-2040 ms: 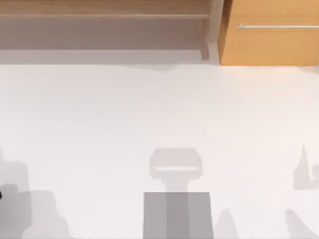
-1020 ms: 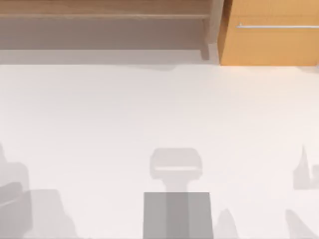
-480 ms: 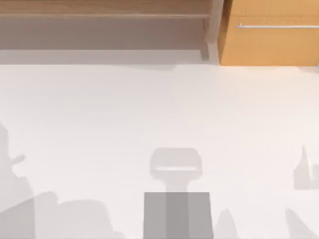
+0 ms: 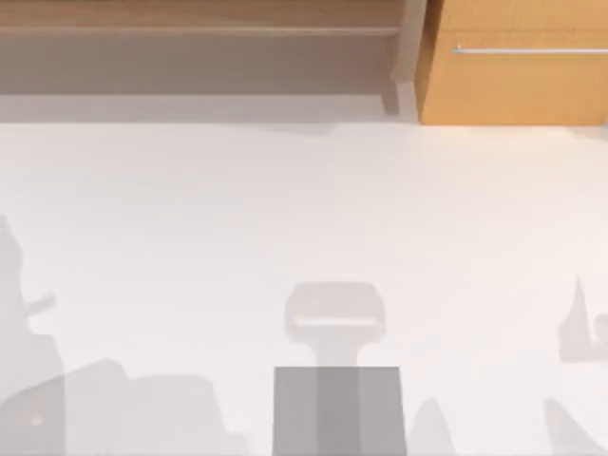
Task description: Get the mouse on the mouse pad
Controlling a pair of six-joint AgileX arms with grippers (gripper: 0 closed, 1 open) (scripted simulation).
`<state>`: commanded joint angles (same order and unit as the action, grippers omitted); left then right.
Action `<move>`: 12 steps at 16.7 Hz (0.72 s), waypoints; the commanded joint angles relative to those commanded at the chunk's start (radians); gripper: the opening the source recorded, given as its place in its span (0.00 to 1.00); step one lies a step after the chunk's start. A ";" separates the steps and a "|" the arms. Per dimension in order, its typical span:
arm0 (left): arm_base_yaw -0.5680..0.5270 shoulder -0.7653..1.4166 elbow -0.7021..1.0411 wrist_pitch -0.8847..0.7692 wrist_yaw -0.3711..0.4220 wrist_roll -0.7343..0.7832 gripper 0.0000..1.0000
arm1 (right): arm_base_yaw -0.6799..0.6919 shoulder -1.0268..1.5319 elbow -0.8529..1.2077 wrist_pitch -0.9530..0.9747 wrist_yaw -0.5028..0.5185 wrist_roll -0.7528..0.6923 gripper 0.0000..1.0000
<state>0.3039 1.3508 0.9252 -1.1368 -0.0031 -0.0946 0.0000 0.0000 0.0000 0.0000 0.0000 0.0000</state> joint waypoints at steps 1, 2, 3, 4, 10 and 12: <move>-0.021 0.014 0.011 -0.003 0.000 0.037 0.00 | 0.000 0.000 0.000 0.000 0.000 0.000 1.00; -0.048 0.031 0.024 -0.006 0.001 0.084 0.00 | 0.000 0.000 0.000 0.000 0.000 0.000 1.00; -0.080 0.050 0.040 -0.010 0.001 0.139 0.00 | 0.000 0.000 0.000 0.000 0.000 0.000 1.00; -0.116 0.072 0.058 -0.014 0.002 0.202 0.00 | 0.000 0.000 0.000 0.000 0.000 0.000 1.00; -0.395 0.226 0.186 -0.032 0.007 0.681 0.00 | 0.000 0.000 0.000 0.000 0.000 0.000 1.00; -0.504 0.279 0.231 -0.034 0.009 0.866 0.00 | 0.000 0.000 0.000 0.000 0.000 0.000 1.00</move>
<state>-0.2005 1.6296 1.1559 -1.1704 0.0059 0.7717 0.0000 0.0000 0.0000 0.0000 0.0000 0.0000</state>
